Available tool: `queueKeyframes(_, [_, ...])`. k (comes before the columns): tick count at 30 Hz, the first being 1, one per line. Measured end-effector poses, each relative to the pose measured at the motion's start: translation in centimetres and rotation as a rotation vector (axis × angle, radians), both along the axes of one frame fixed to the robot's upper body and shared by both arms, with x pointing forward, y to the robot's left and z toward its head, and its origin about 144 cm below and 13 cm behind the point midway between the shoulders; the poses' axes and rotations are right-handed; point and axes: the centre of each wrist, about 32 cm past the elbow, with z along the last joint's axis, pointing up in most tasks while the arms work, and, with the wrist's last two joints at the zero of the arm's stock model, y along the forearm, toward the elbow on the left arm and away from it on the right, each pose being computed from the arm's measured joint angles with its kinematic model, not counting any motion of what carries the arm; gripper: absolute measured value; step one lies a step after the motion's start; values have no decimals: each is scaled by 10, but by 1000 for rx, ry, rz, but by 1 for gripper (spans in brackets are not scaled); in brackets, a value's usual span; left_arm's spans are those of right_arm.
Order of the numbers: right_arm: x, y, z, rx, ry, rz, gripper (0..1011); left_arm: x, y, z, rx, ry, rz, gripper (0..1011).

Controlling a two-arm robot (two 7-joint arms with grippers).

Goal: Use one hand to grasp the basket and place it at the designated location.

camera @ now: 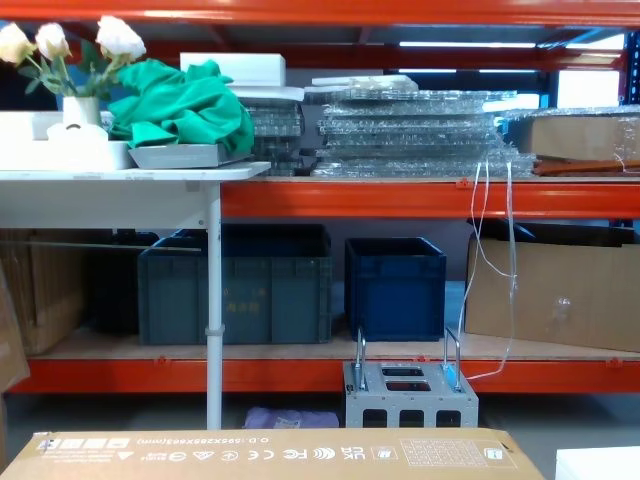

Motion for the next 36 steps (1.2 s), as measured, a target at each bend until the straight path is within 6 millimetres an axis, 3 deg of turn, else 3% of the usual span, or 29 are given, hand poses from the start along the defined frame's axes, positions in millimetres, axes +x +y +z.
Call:
queueKeyframes(12, [1,-2,-1,3,-4,-22,235,0,0,0,0,0,0,0])
queueKeyframes(36, [4,-4,7,-4,-26,-30,235,0,0,0,0,0,0,0])
